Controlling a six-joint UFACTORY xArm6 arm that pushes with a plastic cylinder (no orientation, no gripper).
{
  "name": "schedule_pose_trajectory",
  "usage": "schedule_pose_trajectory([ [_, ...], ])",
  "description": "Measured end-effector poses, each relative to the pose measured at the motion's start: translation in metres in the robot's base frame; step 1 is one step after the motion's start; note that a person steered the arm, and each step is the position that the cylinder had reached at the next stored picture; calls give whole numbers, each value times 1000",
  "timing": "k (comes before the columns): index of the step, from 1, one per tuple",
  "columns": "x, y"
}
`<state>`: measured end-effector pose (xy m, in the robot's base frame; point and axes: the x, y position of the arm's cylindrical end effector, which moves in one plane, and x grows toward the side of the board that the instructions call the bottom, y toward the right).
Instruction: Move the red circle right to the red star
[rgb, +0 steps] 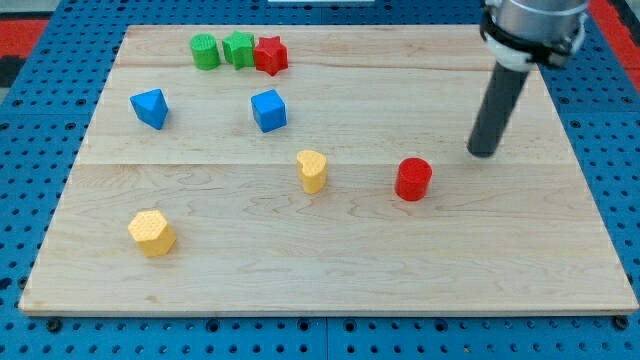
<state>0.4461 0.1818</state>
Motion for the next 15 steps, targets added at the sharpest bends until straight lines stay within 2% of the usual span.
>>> schedule_pose_trajectory([
  [1, 37, -46],
  [3, 65, -115],
  [5, 29, -117],
  [6, 29, -76],
  [7, 6, -89],
  [8, -17, -148],
  [10, -83, -186],
  [11, -101, -196],
  [15, -115, -199],
])
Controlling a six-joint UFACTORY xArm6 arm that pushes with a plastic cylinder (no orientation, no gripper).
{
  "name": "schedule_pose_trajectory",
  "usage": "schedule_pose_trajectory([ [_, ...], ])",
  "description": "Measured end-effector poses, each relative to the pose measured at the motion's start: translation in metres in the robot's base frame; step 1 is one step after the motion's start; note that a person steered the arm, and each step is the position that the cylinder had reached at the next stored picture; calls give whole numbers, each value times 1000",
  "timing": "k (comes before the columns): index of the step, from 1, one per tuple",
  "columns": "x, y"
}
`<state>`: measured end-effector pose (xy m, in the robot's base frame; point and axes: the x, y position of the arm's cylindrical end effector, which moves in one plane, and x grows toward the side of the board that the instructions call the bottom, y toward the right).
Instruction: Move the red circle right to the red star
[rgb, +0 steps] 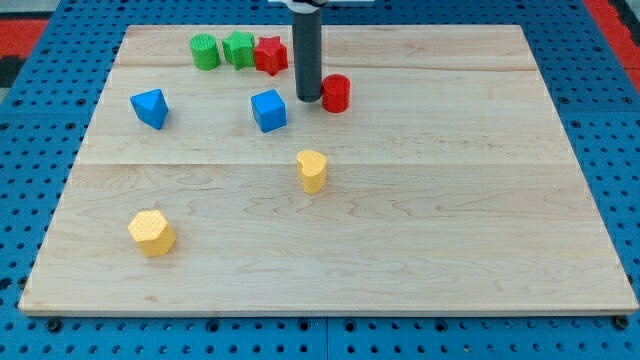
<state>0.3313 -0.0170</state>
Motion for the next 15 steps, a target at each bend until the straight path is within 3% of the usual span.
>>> schedule_pose_trajectory([
  [3, 34, -9],
  [4, 33, 17],
  [9, 0, 52],
  [11, -43, -6],
  [13, -28, 102],
  [15, -53, 59],
])
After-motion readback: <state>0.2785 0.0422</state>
